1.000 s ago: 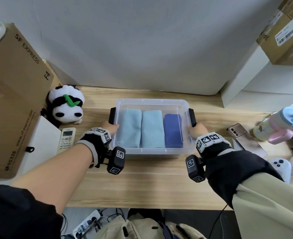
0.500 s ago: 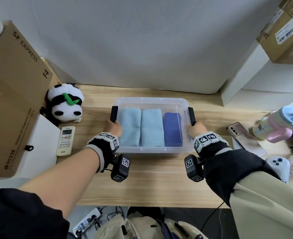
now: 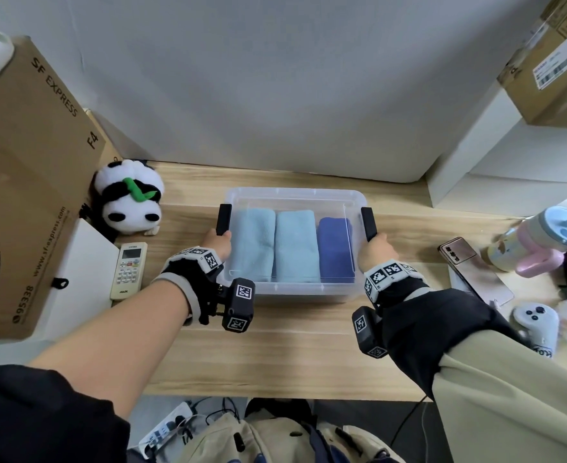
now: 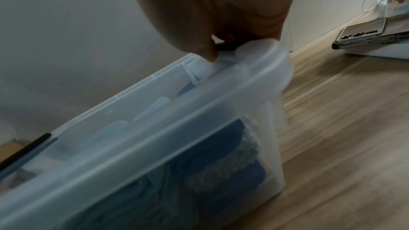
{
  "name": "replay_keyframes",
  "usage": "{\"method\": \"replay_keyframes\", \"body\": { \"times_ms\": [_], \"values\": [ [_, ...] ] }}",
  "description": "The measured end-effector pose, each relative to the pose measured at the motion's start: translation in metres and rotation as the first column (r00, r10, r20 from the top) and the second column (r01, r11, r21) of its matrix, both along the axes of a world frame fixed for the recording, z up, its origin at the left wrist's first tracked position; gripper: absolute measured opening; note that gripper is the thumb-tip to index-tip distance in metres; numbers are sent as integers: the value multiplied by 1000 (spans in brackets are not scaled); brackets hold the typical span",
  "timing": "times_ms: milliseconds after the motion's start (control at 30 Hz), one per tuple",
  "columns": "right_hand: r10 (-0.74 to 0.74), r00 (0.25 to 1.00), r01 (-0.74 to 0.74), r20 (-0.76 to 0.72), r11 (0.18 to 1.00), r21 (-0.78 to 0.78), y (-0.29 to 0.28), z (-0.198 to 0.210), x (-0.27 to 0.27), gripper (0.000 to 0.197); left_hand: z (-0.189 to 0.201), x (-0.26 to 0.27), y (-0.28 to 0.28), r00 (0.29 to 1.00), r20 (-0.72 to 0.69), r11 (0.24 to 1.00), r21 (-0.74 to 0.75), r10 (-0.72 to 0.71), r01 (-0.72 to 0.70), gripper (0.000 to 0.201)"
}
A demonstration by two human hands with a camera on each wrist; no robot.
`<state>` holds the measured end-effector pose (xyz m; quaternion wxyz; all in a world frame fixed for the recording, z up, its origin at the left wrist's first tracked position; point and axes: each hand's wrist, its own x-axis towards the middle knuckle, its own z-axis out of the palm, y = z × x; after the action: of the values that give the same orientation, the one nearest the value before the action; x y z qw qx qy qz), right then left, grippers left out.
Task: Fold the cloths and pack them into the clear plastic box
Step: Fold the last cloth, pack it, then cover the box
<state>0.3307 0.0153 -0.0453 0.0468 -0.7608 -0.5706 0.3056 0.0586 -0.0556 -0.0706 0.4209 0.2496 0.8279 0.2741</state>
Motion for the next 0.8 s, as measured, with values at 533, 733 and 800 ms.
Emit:
{"method": "replay_keyframes", "body": {
  "times_ms": [533,733,800],
  "values": [
    [-71,898,56,-434,997,-47,11,1,5,47,-10,-21,6,998,46,980,199,-34,24,41],
    [-82,922,66,-378,996,-57,14,-1,3,49,0,-10,8,999,-47,986,163,-14,21,42],
    [-86,931,64,-354,995,-73,15,2,3,48,4,-7,9,998,-57,992,121,-9,16,44]
  ]
}}
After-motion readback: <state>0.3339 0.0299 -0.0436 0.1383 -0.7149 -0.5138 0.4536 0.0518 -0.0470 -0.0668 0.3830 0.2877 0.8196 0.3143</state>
